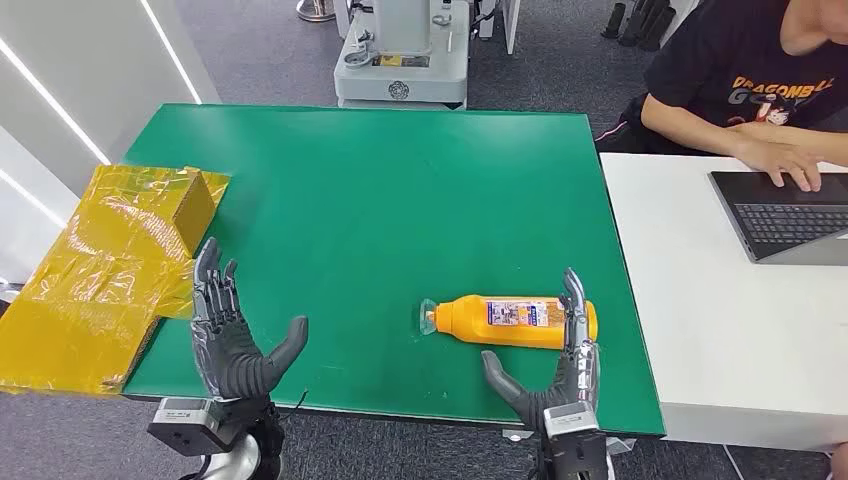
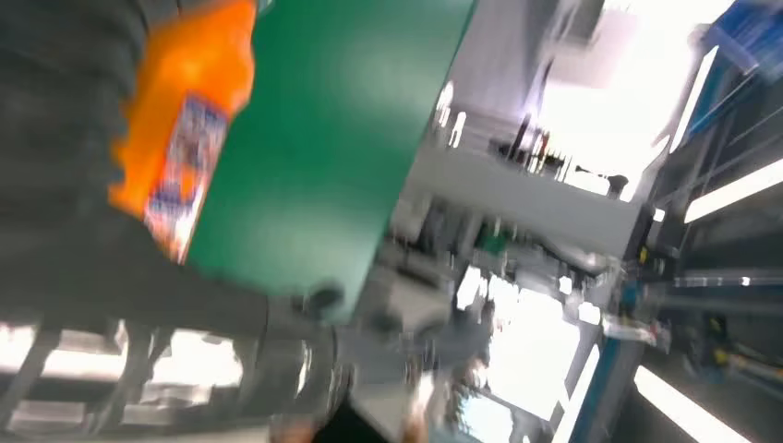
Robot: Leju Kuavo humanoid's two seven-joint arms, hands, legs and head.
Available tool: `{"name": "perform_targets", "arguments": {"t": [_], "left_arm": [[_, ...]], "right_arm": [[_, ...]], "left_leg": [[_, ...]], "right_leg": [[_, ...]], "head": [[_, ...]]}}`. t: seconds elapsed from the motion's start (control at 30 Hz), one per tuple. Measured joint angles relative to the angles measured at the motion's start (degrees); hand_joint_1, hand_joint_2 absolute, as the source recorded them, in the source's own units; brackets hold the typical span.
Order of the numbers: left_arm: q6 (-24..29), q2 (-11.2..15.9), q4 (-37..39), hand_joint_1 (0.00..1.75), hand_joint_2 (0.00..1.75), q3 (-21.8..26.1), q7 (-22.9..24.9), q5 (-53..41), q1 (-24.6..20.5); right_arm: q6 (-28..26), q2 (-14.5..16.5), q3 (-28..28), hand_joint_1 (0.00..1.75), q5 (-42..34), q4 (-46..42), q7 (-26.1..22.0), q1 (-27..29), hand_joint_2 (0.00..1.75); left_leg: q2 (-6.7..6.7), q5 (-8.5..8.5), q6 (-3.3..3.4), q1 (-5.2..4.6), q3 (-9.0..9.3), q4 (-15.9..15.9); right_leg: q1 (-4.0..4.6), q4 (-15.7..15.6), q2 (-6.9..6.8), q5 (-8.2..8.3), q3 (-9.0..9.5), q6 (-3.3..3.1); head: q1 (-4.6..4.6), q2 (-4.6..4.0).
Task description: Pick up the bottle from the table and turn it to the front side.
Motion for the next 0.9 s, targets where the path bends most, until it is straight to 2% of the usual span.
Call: {"name": "perform_targets", "arguments": {"t": [0.13, 0.27, 0.37, 0.5, 0.6, 0.67, 0.73, 0.8, 0.9], "left_arm": [[-0.14, 0.1, 0.0, 0.0, 1.75, 0.0, -0.01, 0.01, -0.13], [-0.29, 0.2, 0.0, 0.0, 1.75, 0.0, 0.0, 0.01, -0.16], [-1.31, 0.18, 0.0, 0.0, 1.75, 0.0, -0.01, -0.1, -0.18], [-3.71, 0.08, 0.01, 0.0, 1.75, 0.0, -0.01, -0.78, -0.38], [-5.54, -0.07, 0.17, 0.0, 1.75, 0.0, 0.0, -1.46, -0.82], [-6.7, -0.33, 0.33, 0.0, 1.75, 0.0, 0.04, -1.83, -1.53], [-7.49, -0.6, 0.49, 0.0, 1.75, 0.04, 0.1, -2.11, -2.17], [-7.81, -0.79, 0.66, 0.0, 1.75, 0.1, 0.13, -2.23, -2.44], [-8.02, -0.93, 0.79, 0.0, 1.75, 0.13, 0.14, -2.3, -2.59]], "right_arm": [[2.14, -1.95, -0.5, 0.0, 4.3, 0.34, 2.47, -0.92, 1.75], [2.79, -3.42, -0.94, 0.0, 5.41, 0.56, 3.31, -1.56, 1.75], [5.34, -4.62, -1.43, 0.0, 11.28, 0.81, 6.56, -2.84, 1.75], [15.6, -7.61, -2.62, 0.0, 18.56, 1.56, 12.53, -7.33, 1.75], [29.16, -10.57, -3.37, 0.0, 18.95, 3.73, 15.89, -13.43, 1.75], [39.63, -12.49, -3.26, 0.0, 17.33, 6.92, 17.18, -19.73, 1.75], [46.71, -14.15, -2.92, 0.0, 15.81, 10.78, 17.44, -26.16, 1.75], [49.34, -15.28, -2.67, 0.0, 15.08, 13.94, 17.43, -30.91, 1.75], [50.92, -16.13, -2.0, 0.0, 14.89, 16.87, 17.57, -34.74, 1.75]], "left_leg": [[-0.01, 0.0, 0.0, 0.0, 0.0, 0.02], [-0.02, 0.0, 0.0, 0.0, 0.0, 0.03], [0.0, 0.0, 0.0, 0.0, -0.01, 0.03], [0.01, 0.0, 0.01, 0.0, 0.0, 0.04], [0.06, 0.05, 0.07, -0.01, -0.02, 0.09], [0.1, 0.11, 0.13, -0.01, -0.01, 0.14], [0.05, 0.17, 0.19, -0.01, -0.02, 0.18], [-0.01, 0.2, 0.2, 0.0, -0.03, 0.2], [-0.02, 0.19, 0.2, 0.0, -0.05, 0.2]], "right_leg": [[0.0, -0.01, -0.04, 0.0, 0.02, 0.0], [0.0, -0.01, -0.03, 0.0, 0.02, 0.0], [0.0, 0.0, -0.01, 0.0, 0.01, 0.0], [0.0, 0.0, 0.0, 0.03, 0.03, 0.01], [-0.01, 0.01, 0.06, 0.13, 0.03, 0.04], [-0.01, 0.02, 0.11, 0.21, 0.02, 0.08], [-0.01, 0.01, 0.05, 0.26, 0.03, 0.13], [-0.01, 0.01, -0.03, 0.28, 0.05, 0.16], [-0.01, 0.01, -0.03, 0.27, 0.06, 0.16]], "head": [[0.03, 0.0], [0.02, 0.0], [0.01, 0.0], [0.02, 0.0], [0.02, 0.0], [0.02, 0.0], [0.03, 0.0], [0.03, 0.0], [0.02, 0.0]]}}
